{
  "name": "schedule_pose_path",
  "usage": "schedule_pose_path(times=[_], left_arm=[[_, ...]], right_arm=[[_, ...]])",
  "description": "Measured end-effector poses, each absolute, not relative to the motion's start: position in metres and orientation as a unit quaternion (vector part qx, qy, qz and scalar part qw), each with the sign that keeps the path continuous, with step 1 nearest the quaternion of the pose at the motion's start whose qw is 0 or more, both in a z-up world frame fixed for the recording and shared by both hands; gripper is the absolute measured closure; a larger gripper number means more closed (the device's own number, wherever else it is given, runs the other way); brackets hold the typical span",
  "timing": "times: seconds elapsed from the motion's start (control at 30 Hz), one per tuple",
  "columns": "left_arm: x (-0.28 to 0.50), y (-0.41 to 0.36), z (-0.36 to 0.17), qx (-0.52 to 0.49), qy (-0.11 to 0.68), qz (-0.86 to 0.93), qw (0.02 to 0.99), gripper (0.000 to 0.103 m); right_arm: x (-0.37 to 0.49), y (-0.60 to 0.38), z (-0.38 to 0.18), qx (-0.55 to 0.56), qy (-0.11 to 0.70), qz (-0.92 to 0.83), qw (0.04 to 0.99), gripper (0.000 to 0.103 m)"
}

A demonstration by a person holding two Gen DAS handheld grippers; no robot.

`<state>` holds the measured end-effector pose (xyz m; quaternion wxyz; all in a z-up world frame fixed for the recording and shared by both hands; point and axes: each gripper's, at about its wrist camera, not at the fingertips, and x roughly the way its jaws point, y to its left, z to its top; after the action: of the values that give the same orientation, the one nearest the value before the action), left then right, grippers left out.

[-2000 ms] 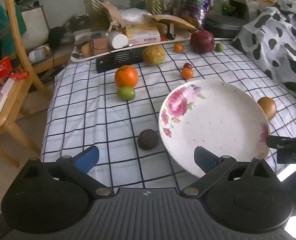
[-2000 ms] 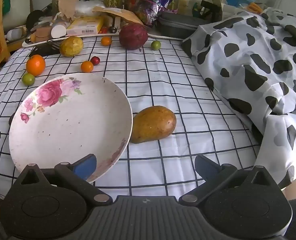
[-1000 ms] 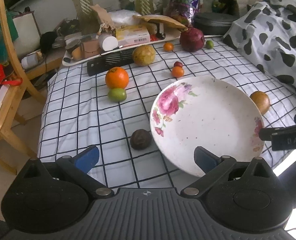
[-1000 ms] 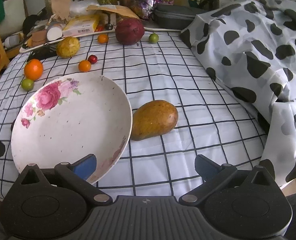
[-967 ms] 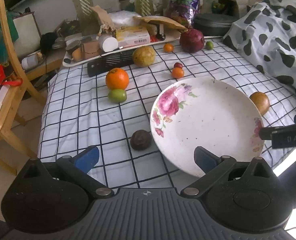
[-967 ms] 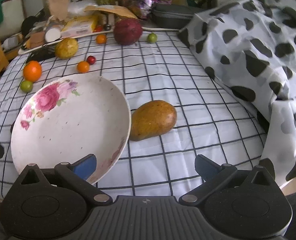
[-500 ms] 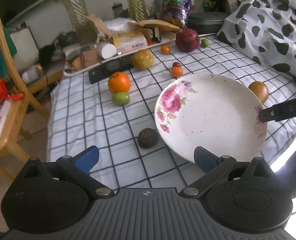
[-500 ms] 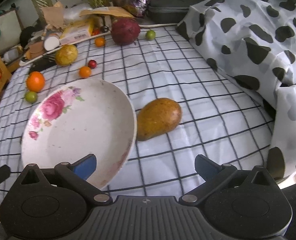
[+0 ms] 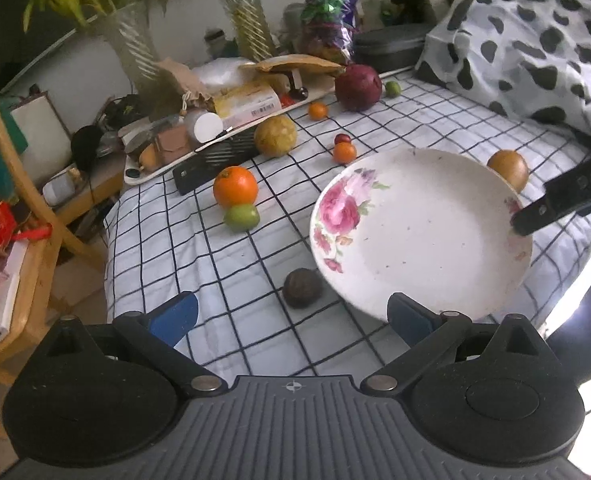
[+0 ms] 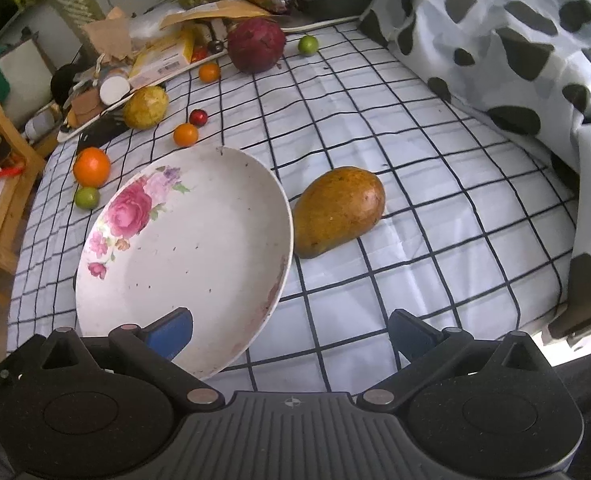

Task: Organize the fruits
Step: 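Move the left tool toward the dark passion fruit while the right tool approaches the mango, then grasp the dark passion fruit with the left tool while the right tool grasps the mango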

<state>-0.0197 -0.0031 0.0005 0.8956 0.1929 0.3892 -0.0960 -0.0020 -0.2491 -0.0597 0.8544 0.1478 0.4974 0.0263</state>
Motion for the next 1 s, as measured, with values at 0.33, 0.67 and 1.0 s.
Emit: schedule_pose_path(times=[0.33,0.67,1.0], left_arm=[[0.001,0.006,-0.020,0.287,0.387,-0.190,0.855,0.001],[0.030,0.013,-0.045,0.337,0.414,-0.280,0.798,0.021],[0.068,0.021,-0.058,0.298,0.455,-0.321,0.775,0.047]], right_arm=[[0.009,-0.274,-0.064,0.190,0.488,-0.007,0.852,0.000],[0.032,-0.275,-0.056,0.134,0.438,-0.007,0.889,0.000],[0.058,-0.307,-0.055,0.204,0.437,0.012,0.876,0.007]])
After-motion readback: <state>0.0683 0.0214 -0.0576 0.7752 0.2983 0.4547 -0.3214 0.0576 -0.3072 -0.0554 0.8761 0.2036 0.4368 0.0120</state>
